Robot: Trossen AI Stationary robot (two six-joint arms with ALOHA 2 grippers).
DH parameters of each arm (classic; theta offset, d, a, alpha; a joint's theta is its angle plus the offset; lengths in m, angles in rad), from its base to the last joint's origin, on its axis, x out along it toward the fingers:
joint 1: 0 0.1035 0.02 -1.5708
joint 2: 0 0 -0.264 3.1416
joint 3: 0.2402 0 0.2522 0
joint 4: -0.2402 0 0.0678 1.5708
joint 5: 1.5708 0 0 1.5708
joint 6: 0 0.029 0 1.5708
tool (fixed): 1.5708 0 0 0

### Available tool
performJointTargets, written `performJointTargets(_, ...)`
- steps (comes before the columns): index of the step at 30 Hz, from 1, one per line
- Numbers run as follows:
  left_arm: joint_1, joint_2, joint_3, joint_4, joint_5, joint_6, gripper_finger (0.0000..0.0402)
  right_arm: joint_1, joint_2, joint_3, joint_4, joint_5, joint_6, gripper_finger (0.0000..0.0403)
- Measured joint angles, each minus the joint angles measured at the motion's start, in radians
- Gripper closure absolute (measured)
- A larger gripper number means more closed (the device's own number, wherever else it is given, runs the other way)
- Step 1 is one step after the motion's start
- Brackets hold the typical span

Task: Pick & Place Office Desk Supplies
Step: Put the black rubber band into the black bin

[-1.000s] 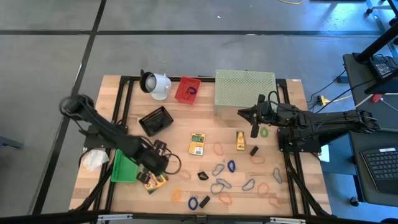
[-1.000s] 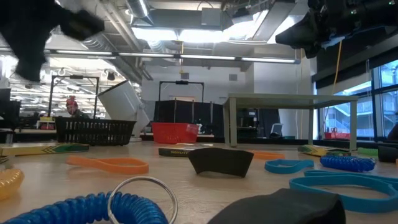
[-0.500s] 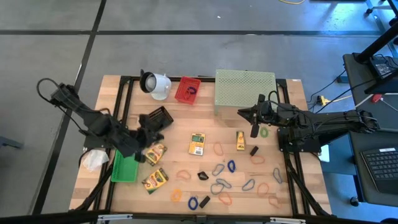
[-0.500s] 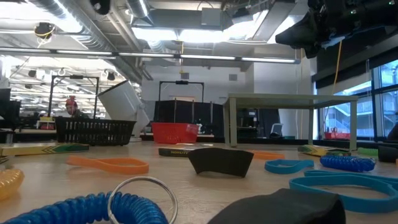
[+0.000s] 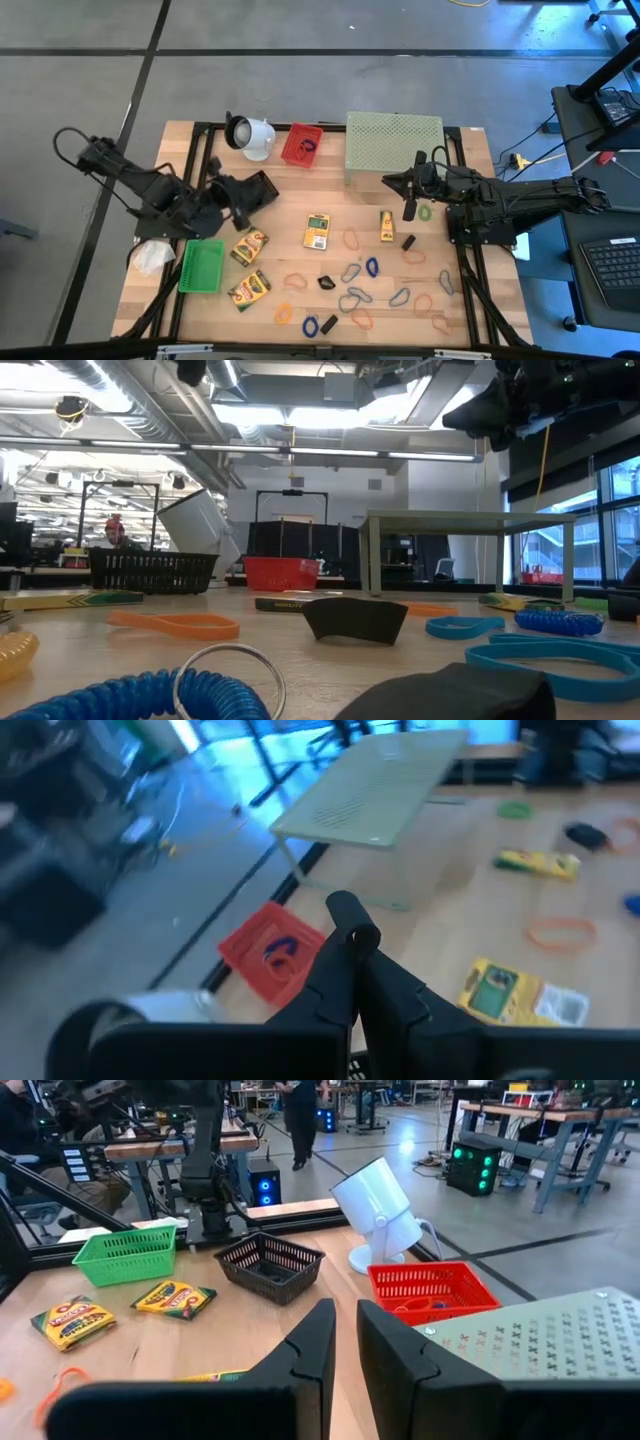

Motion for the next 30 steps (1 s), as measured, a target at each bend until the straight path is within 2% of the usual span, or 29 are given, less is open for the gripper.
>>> performJointTargets(2, 0.044, -0.001, 0.001, -0.018, 0.026, -0.071, 0.0394, 0.000, 0.000, 0.000, 0.007, 0.000, -0.006, 0.0353)
performJointTargets(8, 0.197, 0.000, 0.001, -0.175, 0.216, -0.196, 0.0393, 0.000, 0.000, 0.000, 0.017, 0.000, -0.007, 0.0353)
performJointTargets(13, 0.306, 0.004, -0.032, -0.223, 0.311, -0.246, 0.0393, 0.000, 0.000, 0.000, 0.017, 0.000, -0.008, 0.0353)
performJointTargets(24, 0.452, 0.017, -0.186, -0.212, 0.412, -0.324, 0.0393, 0.000, 0.000, 0.000, 0.017, 0.000, -0.050, 0.0353)
performJointTargets(30, 0.493, 0.017, -0.287, -0.100, 0.480, -0.339, 0.0393, 0.000, 0.000, 0.000, 0.017, 0.000, -0.051, 0.0353)
